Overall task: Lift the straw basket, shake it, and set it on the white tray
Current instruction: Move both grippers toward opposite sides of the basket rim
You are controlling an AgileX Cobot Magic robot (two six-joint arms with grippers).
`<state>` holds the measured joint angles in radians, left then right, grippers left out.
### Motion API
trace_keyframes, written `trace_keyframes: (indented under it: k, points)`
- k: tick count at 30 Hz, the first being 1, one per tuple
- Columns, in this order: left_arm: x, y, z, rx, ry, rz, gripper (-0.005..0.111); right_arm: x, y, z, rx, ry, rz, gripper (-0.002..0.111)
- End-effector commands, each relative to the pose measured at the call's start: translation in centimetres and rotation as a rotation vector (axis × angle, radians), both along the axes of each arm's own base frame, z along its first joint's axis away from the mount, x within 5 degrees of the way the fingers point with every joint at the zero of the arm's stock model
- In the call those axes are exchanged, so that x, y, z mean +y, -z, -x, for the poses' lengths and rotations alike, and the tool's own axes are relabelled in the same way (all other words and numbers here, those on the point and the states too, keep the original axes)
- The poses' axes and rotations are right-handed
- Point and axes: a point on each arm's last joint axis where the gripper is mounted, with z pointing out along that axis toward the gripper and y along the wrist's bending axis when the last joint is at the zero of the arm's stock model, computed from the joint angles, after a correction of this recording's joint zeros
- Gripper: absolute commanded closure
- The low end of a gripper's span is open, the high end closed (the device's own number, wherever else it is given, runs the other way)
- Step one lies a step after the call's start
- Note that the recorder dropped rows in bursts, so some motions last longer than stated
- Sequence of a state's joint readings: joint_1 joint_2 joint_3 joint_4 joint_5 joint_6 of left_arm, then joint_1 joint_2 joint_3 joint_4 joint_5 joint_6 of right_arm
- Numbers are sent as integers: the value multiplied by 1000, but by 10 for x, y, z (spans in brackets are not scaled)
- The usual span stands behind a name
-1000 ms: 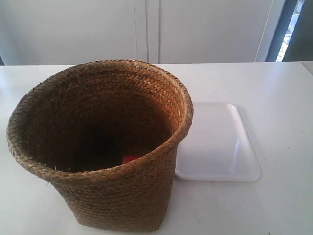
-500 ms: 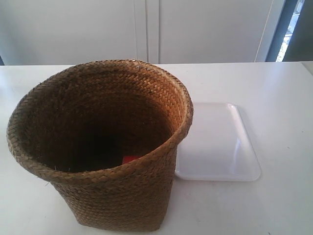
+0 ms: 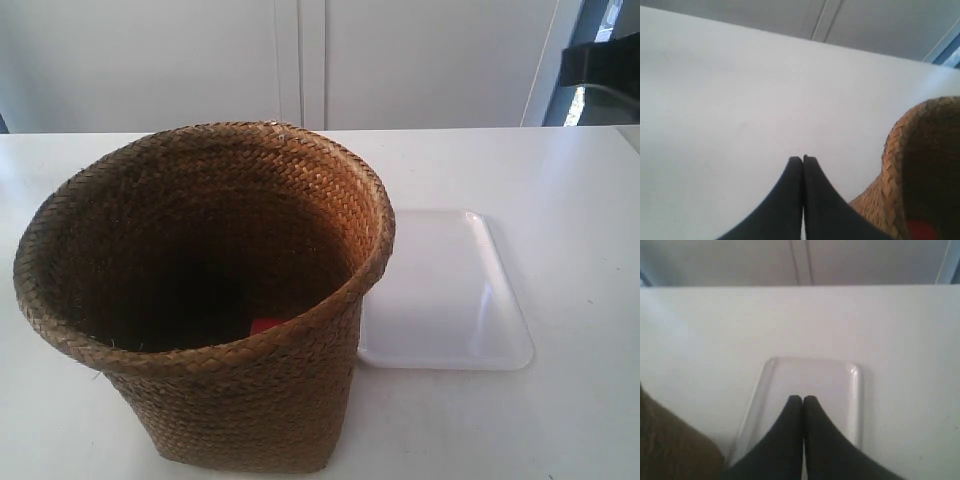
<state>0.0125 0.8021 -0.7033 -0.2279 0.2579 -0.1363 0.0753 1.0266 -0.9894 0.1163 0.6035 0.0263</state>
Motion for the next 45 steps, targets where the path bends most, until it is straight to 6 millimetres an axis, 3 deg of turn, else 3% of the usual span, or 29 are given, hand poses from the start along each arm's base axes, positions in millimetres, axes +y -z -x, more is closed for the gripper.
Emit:
trace_keyframes:
  k: [1,7,13,23,29,34,38,45]
  points:
    - [-2,-8,-14,82,59,-47,107,14,-4,-20,157,-183,6,108]
    - [-8,-27,-19,109,143,-50,107,21,-6,-34,164,-177,-108,108]
    - [-10,-19,-12,185,234,-134,107,23,7,-38,265,-207,-101,108]
    - [-16,-21,-30,167,246,-39,106,39,33,-53,424,-352,-193,87]
    - [-23,-17,-30,255,339,-10,81,39,34,-54,418,-365,-178,65]
    - [-25,-30,-26,192,374,-19,62,39,34,-54,422,-367,-178,63]
    - [-28,-39,-26,202,413,-9,55,38,34,-55,418,-363,-178,56]
    - [-33,-28,-35,269,487,11,51,41,36,-60,411,-357,-219,43]
